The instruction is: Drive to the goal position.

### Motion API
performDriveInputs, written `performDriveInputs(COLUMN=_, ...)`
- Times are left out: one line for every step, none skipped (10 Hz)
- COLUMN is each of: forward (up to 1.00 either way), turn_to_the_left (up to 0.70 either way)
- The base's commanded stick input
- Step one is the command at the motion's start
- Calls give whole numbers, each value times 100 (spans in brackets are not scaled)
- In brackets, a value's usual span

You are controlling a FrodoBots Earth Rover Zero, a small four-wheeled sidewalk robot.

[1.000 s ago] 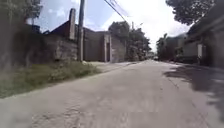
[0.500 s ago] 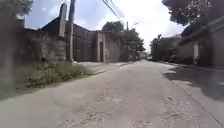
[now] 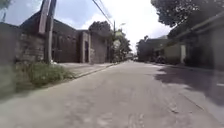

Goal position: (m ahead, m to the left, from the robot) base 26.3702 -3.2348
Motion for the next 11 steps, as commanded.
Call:
performDriveInputs(forward=100, turn_to_the_left=0)
performDriveInputs(forward=100, turn_to_the_left=0)
performDriveInputs(forward=100, turn_to_the_left=0)
performDriveInputs(forward=100, turn_to_the_left=-16)
performDriveInputs(forward=100, turn_to_the_left=-36)
performDriveInputs(forward=100, turn_to_the_left=-39)
performDriveInputs(forward=100, turn_to_the_left=-39)
performDriveInputs(forward=100, turn_to_the_left=-39)
performDriveInputs(forward=100, turn_to_the_left=-39)
performDriveInputs(forward=100, turn_to_the_left=-20)
performDriveInputs(forward=100, turn_to_the_left=-2)
